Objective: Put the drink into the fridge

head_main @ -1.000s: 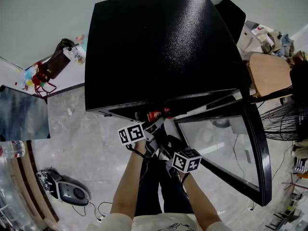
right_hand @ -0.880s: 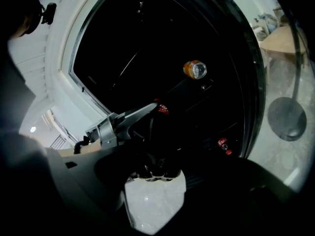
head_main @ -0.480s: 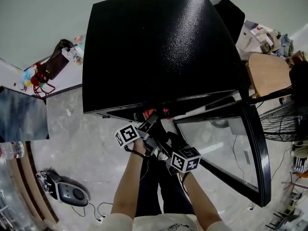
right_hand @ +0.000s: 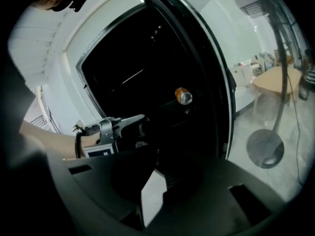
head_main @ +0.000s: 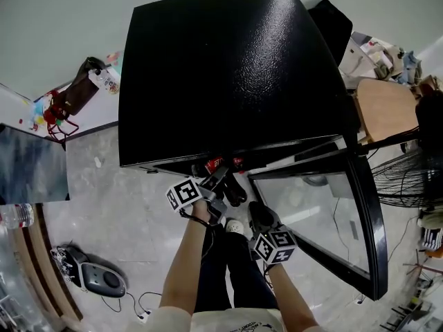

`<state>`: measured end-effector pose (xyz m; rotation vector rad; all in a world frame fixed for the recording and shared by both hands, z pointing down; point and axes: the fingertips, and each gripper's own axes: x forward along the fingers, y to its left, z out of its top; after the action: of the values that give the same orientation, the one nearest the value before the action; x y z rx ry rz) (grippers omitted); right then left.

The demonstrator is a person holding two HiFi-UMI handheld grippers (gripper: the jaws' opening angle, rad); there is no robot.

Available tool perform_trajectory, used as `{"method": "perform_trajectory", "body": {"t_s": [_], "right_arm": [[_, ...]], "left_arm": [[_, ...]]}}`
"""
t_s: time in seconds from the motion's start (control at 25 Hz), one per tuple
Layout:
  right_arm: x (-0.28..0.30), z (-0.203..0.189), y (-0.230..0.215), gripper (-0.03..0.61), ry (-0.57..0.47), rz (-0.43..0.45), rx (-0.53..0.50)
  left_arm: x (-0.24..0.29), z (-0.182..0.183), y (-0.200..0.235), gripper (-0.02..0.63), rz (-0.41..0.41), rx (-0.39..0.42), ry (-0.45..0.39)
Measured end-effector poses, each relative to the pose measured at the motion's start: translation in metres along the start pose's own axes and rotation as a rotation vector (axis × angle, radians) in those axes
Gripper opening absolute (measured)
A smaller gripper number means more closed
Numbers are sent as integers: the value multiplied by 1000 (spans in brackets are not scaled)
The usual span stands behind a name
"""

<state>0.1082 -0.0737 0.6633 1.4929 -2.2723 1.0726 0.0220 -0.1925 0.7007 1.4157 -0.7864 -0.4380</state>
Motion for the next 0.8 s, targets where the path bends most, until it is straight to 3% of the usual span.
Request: {"method": "perform_trajectory", "body": {"t_s": [0.2,0.52,0.8], "right_arm": [[19,-29,5,-3,128,35,-39],[33,-13,18,-5,102,43,-79],[44,-9,24,-5,103,66,-48]], "left_arm": [[5,3,0,319,-5,-22,-12],[7,17,-3,319,-16,-57,-63],[11,27,-2,322,5,-85,-118]]}}
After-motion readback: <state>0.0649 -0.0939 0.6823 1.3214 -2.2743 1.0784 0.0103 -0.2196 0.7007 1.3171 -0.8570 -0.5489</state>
